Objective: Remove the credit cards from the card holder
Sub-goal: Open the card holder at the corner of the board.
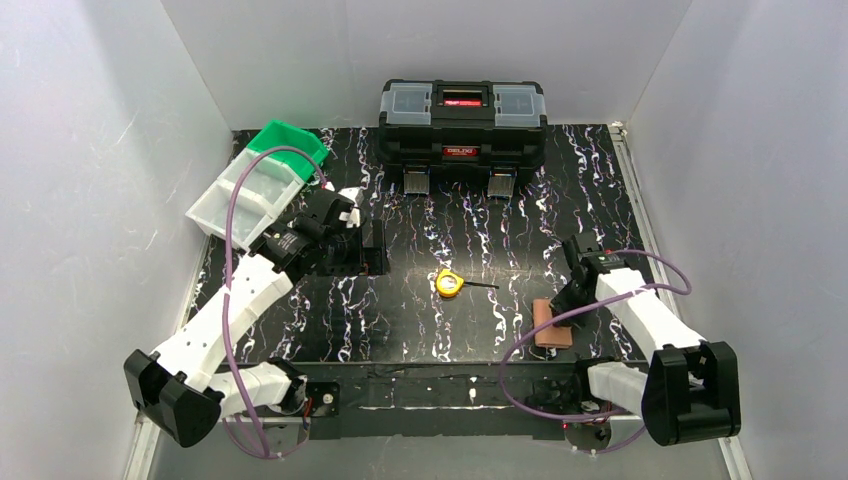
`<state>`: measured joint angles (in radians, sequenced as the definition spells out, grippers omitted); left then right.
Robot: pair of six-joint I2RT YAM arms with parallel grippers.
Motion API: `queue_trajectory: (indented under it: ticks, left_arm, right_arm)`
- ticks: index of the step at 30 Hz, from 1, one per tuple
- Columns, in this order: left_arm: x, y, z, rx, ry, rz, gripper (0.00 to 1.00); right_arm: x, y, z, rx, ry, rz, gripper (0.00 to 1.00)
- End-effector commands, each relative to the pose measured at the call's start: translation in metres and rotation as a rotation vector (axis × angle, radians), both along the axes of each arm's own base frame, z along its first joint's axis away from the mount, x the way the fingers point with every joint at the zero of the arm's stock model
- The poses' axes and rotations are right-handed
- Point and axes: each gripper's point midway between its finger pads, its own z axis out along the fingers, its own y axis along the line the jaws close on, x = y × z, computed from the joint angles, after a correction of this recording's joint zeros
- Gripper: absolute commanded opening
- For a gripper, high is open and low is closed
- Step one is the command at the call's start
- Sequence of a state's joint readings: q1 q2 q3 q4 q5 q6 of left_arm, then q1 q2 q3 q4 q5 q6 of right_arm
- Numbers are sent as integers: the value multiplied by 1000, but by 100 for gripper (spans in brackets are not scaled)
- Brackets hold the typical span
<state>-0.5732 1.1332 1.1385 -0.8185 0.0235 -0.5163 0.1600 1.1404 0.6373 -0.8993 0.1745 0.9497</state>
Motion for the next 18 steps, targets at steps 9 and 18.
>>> queue_trajectory:
  ticks: [9, 18]
  left_arm:
    - [-8, -8, -10, -20, 58, -30, 98]
    - [-14, -17, -23, -39, 108, -69, 98]
  right_arm:
    - [15, 119, 33, 295, -76, 105, 1]
    - [22, 140, 55, 277, -107, 291, 57]
